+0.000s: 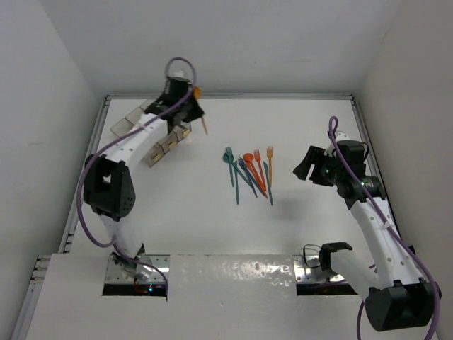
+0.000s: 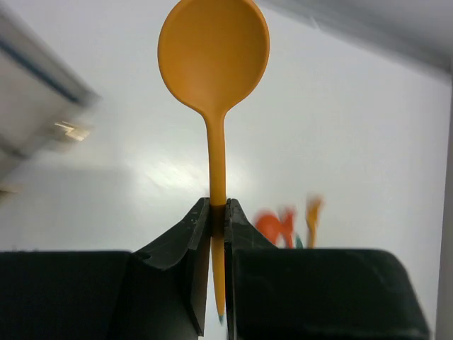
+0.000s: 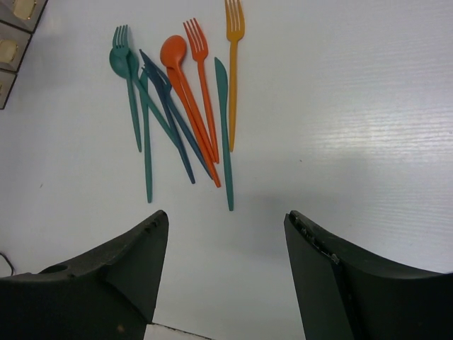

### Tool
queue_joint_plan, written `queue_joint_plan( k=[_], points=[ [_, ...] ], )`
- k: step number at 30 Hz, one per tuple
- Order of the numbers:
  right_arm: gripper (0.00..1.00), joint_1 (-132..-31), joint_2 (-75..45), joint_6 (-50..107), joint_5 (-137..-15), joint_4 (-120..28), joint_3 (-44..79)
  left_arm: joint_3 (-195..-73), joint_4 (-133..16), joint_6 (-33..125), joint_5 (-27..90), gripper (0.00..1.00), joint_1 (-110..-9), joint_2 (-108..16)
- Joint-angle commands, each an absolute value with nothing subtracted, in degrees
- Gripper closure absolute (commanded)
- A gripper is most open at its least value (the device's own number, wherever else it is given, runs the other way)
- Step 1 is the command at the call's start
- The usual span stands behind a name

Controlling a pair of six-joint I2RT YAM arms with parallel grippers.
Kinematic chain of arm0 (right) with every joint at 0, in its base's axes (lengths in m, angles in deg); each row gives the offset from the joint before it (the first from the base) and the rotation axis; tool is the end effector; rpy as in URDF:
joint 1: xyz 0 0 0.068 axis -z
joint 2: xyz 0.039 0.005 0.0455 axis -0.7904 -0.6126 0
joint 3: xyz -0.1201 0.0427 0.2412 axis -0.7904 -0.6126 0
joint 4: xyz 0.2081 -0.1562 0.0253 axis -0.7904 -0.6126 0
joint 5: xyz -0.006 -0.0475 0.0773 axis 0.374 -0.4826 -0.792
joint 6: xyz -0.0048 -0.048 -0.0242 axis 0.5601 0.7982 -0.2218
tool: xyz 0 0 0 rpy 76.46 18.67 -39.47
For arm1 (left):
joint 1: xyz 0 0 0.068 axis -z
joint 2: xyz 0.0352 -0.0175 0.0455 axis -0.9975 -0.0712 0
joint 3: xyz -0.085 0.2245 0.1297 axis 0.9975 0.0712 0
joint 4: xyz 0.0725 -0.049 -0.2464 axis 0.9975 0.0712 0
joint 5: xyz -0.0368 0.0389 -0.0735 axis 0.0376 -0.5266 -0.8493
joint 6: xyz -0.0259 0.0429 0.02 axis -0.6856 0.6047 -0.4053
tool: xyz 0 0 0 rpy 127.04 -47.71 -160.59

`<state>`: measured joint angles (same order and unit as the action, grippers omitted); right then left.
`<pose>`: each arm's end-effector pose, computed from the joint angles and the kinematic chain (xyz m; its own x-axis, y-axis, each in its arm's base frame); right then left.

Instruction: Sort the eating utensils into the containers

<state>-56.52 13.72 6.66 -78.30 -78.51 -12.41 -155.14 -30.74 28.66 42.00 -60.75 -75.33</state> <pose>0.1919 0.0205 0.2839 -0.6547 0.4224 -0.6268 0.1254 0.8785 0.4610 0.3862 -0.1800 0.3116 -0.6758 -0.2184 -0.7040 0.0800 0.9277 -0.3647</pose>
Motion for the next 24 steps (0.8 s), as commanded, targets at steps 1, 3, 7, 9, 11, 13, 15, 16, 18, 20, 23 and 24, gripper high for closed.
queue_joint_plan(
  k=[1,3,7,9,11,13,15,16,18,20,23,24],
  points=[
    [0.33,-56.53,14.33,6.85,-78.19,-78.14,-9.85,-150.31,-37.83,16.49,43.36,1.00,-68.76,-73.23],
    [0.33,-56.62,14.33,6.85,-78.19,-78.32,-9.76,-150.21,-40.38,12.72,45.72,1.00,-72.45,-73.84],
    [0.33,-56.53,14.24,6.85,-78.27,-77.97,-9.76,-153.45,-41.27,8.22,48.55,1.00,-77.03,-77.79],
    [0.32,-56.53,14.07,6.85,-78.36,-77.88,-9.85,-154.95,-41.53,6.02,48.29,1.00,-79.41,-81.31],
    [0.32,-56.62,13.71,6.85,-78.45,-77.79,-9.94,-157.50,-41.97,5.05,48.11,1.00,-80.81,-83.50],
    [0.32,-56.62,13.28,7.02,-78.45,-77.88,-9.94,-161.26,-41.80,4.26,48.46,1.00,-81.52,-88.24],
    [0.32,-56.62,13.10,7.29,-78.36,-78.14,-9.76,-162.85,-41.01,3.56,48.03,1.00,-82.13,-90.54],
    [0.32,-56.62,13.01,7.38,-78.19,-78.32,-9.59,-163.48,-41.01,3.38,48.28,1.00,-82.57,-92.20],
    [0.32,-56.62,13.01,7.55,-78.10,-78.49,-9.50,-164.36,-41.27,3.47,49.25,1.00,-82.84,-93.35],
    [0.32,-56.62,12.92,7.73,-77.92,-78.76,-9.67,-164.98,-41.62,4.34,49.69,1.00,-83.28,-94.67],
    [0.31,-56.62,12.83,7.99,-77.66,-79.02,-9.76,-166.65,-40.39,5.66,50.13,1.00,-83.72,-96.26],
    [0.31,-56.53,12.83,7.99,-77.74,-79.02,-9.76,-167.08,-39.78,5.92,50.39,1.00,-83.89,-96.61]
  ],
)
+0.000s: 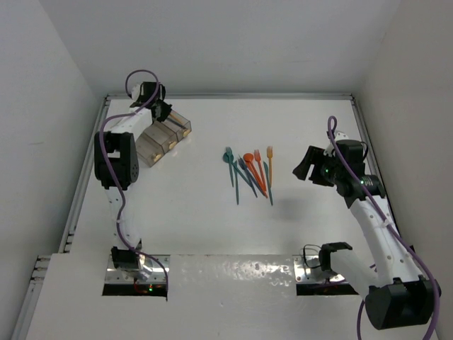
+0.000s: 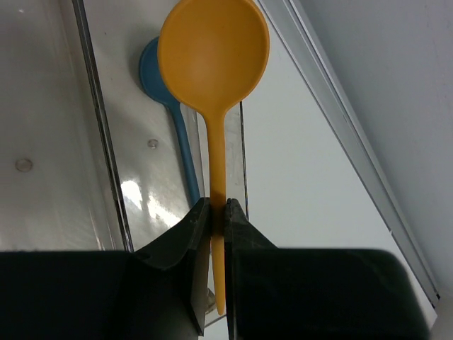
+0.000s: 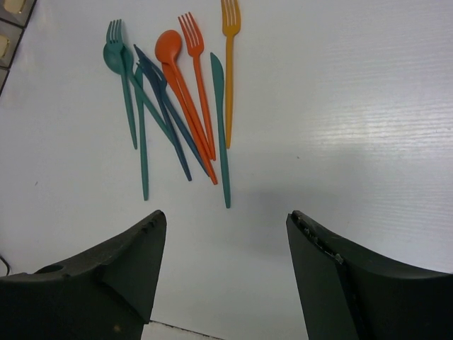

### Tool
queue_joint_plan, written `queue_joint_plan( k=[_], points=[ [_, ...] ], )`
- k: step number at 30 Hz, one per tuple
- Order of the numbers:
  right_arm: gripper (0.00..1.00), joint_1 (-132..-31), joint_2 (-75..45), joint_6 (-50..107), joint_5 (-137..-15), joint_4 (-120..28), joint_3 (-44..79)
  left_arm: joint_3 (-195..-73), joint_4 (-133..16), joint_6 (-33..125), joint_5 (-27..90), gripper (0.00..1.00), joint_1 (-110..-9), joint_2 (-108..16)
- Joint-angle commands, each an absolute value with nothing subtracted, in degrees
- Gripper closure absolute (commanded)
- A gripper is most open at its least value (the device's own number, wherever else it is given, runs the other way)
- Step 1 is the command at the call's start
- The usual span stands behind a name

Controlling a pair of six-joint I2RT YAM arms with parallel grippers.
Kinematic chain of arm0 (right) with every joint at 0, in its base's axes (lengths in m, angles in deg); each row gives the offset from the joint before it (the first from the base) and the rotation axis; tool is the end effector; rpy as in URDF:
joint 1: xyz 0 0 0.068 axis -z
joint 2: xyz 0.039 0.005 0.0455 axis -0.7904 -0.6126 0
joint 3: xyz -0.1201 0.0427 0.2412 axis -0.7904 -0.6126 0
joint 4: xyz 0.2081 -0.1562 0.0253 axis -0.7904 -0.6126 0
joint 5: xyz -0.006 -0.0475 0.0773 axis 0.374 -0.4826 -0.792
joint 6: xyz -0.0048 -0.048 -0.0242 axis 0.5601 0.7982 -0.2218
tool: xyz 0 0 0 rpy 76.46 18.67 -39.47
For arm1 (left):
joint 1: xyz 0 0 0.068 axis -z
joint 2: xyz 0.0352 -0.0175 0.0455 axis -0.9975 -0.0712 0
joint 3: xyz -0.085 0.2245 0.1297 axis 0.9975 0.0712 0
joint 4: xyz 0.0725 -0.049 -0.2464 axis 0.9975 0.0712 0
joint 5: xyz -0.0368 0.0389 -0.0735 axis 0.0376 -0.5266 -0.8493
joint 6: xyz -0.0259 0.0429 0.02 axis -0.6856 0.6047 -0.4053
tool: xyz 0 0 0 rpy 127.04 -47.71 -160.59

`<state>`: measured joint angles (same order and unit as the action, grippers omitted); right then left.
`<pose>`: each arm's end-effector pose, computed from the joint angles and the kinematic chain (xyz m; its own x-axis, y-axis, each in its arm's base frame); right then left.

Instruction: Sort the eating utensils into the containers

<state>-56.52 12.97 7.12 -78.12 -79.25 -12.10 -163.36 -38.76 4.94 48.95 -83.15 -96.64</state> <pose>0.1935 0.0205 0.2823 -0.6675 0.4147 -0.6185 0.1314 0.8832 0.4503 0.5030 -0.0187 0.2053 -0.3550 -0.7698 -0.5304 -0.5803 0.6263 -0.5206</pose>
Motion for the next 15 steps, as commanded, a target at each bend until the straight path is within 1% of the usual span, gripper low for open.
queue_joint_plan(
  k=[1,3,4,5,6,7,10,14,15],
  points=[
    [0.31,-56.62,12.83,7.99,-77.66,-78.94,-9.85,-167.18,-39.52,6.36,51.01,1.00,-83.98,-97.05],
    [0.31,-56.62,12.75,7.91,-77.66,-78.76,-9.94,-167.00,-39.25,6.54,51.27,1.00,-84.16,-97.49],
    [0.31,-56.70,12.57,7.90,-77.74,-78.76,-9.94,-167.00,-39.42,7.06,50.84,0.97,-84.25,-97.93],
    [0.30,-56.62,12.48,7.90,-77.75,-78.76,-10.02,-167.18,-39.51,7.42,50.57,0.93,-84.25,-98.19],
    [0.30,-56.62,12.40,7.82,-77.83,-78.67,-10.02,-167.26,-39.51,7.77,50.31,0.84,-84.25,-98.37],
    [0.30,-56.62,12.31,7.82,-77.92,-78.67,-10.11,-167.35,-39.51,8.03,49.70,0.80,-84.25,-98.72],
    [0.30,-56.53,12.13,7.82,-78.10,-78.58,-10.46,-167.09,-39.43,8.82,48.73,0.65,-84.25,-98.64],
    [0.31,-56.53,12.04,7.82,-78.36,-78.32,-11.17,-166.30,-39.51,10.14,47.50,0.55,-84.16,-96.79],
    [0.34,-56.53,11.96,7.90,-78.45,-78.15,-11.43,-165.95,-39.69,11.10,46.97,0.53,-84.07,-95.13]
  ],
)
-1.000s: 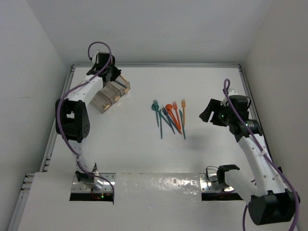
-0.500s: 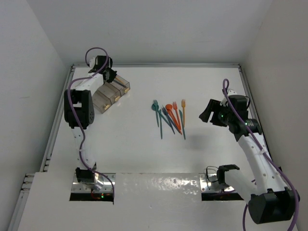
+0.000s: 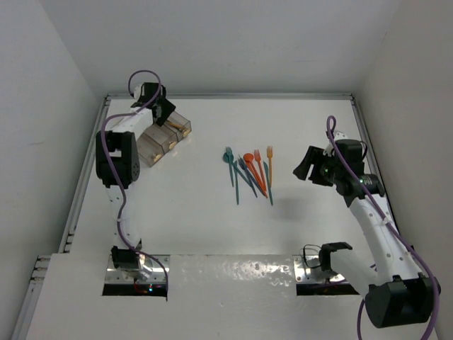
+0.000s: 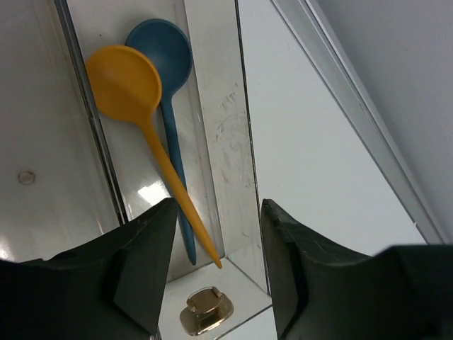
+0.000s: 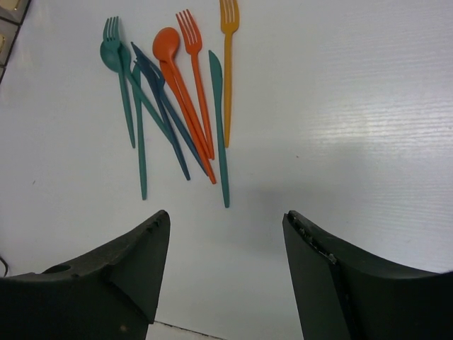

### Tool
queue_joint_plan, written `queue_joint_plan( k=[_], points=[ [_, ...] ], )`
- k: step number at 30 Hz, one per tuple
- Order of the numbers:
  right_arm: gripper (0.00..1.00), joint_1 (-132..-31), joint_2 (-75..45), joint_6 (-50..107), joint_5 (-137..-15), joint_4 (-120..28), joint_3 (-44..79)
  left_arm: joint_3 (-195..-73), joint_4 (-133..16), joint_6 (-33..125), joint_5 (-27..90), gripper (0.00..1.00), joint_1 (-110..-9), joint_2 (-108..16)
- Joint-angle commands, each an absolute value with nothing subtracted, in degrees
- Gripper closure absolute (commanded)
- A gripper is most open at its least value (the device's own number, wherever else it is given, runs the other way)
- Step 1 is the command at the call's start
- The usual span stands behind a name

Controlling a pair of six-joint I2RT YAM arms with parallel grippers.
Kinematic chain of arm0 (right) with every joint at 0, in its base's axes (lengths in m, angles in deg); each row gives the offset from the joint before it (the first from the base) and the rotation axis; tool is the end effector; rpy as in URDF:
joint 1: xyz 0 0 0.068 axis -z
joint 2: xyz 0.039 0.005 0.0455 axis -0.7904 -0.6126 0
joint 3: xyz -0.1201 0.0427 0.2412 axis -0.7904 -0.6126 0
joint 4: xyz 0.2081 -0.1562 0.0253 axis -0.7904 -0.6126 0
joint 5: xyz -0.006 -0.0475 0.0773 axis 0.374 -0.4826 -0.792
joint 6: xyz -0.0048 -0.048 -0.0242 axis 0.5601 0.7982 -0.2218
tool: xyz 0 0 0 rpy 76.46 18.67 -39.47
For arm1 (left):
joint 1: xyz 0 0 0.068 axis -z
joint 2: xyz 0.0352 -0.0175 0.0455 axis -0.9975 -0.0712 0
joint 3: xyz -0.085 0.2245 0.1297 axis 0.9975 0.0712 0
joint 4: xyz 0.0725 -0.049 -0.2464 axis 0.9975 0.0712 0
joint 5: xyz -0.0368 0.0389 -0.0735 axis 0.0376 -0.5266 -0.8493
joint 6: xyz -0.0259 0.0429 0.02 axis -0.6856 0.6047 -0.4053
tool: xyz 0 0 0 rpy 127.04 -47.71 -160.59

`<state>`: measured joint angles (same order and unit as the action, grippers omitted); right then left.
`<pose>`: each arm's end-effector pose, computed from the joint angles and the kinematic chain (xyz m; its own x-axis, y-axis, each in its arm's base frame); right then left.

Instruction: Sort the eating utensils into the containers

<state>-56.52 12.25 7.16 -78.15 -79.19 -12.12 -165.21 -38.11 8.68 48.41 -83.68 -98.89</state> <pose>0.1956 0.0206 0.2801 -0.6750 0.4135 -0.6111 0.1360 0.8837 0.4478 0.5097 -0.0146 0.1958 -0.4007 -0.7314 -0.5518 -0.5664 0.6711 -0.4783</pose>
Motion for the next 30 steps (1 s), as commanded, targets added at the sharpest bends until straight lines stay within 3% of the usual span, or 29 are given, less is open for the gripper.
queue_joint_plan(
  k=[1,10,19,24,30],
  points=[
    [0.36,-56.62,11.87,8.08,-78.71,-77.53,-11.52,-165.25,-39.69,11.55,46.88,0.50,-83.81,-94.16],
    [0.65,-59.95,5.90,9.05,-79.69,-74.10,-10.64,-154.89,-38.64,21.65,47.32,0.41,-76.87,-77.56],
    [0.65,-70.76,-7.98,11.59,-71.78,-68.66,-5.11,-137.22,-35.83,26.93,43.99,0.34,-64.75,-59.37],
    [0.72,-74.02,-19.04,14.58,-70.36,-66.72,0.08,-125.79,-34.78,26.84,40.11,0.30,-63.50,-51.54],
    [0.68,-75.16,-28.46,15.02,-71.24,-65.49,5.53,-118.23,-32.49,26.93,38.09,0.22,-63.50,-43.18]
  ],
)
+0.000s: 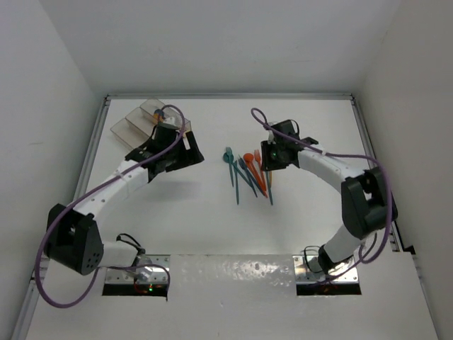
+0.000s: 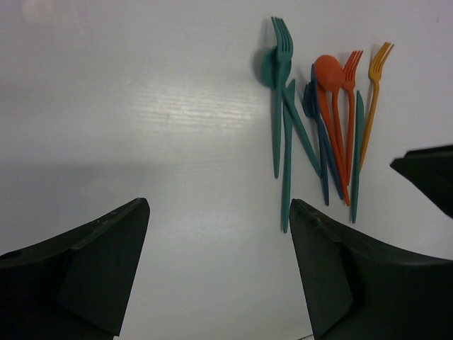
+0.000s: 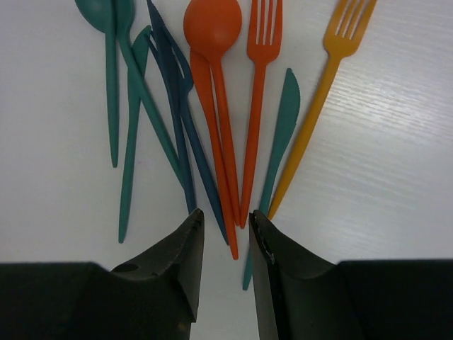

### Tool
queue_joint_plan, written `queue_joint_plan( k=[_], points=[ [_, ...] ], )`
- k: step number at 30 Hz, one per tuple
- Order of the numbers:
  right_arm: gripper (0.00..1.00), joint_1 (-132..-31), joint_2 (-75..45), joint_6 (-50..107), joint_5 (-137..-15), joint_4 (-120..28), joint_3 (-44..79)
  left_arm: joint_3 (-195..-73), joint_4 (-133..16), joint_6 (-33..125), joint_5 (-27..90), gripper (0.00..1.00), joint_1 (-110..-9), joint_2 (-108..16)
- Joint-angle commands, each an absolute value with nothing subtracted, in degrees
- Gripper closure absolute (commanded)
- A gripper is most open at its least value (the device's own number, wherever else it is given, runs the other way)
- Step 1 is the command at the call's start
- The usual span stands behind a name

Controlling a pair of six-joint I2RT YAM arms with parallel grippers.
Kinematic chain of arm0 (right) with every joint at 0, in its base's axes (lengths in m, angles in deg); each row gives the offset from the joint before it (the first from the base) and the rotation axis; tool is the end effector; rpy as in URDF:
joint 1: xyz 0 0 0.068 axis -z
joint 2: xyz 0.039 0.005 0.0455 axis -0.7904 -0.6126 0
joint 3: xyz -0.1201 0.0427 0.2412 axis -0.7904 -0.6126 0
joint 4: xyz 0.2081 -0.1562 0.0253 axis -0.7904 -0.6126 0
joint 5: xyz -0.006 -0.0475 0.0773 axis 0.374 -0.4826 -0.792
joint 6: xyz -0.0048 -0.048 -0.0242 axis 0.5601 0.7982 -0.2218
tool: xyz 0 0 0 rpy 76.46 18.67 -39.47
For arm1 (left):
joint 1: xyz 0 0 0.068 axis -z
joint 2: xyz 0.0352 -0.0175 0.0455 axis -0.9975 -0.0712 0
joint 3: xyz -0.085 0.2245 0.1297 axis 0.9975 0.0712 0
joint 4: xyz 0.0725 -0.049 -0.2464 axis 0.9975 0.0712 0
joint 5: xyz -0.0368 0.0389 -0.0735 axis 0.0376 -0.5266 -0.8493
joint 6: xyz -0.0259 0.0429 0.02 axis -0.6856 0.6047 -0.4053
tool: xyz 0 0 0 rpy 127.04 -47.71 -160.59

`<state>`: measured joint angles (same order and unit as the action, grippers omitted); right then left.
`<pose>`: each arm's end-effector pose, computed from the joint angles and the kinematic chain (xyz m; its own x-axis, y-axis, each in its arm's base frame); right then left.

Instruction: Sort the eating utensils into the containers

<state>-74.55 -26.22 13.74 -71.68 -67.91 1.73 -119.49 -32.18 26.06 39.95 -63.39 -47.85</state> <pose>0.3067 0.1280 0.2068 -0.8521 0.0441 -0.5215 -0.1033 0.9627 0.2501 0.2689 -0.1115 0.2682 -0.7497 -0.2570 -0.6098 -0.0133 0.9272 -0.3743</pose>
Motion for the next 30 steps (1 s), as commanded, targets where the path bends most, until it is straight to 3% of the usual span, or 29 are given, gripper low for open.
queue_joint_plan(
  k=[1,12,26,30],
  points=[
    [0.67,-75.68,-30.48,15.28,-70.81,-65.49,6.58,-117.44,-31.87,26.76,38.70,0.21,-63.50,-41.78],
    [0.78,-76.92,-41.74,16.96,-70.28,-65.93,13.00,-113.65,-29.67,26.58,39.23,0.20,-63.59,-37.81],
    [0.77,-77.97,-49.48,18.45,-67.20,-67.07,15.82,-112.60,-28.53,26.58,38.71,0.20,-63.59,-36.85],
    [0.88,-77.97,-50.10,18.89,-66.23,-66.81,14.85,-112.25,-28.53,26.32,38.53,0.20,-63.59,-36.41]
  ],
)
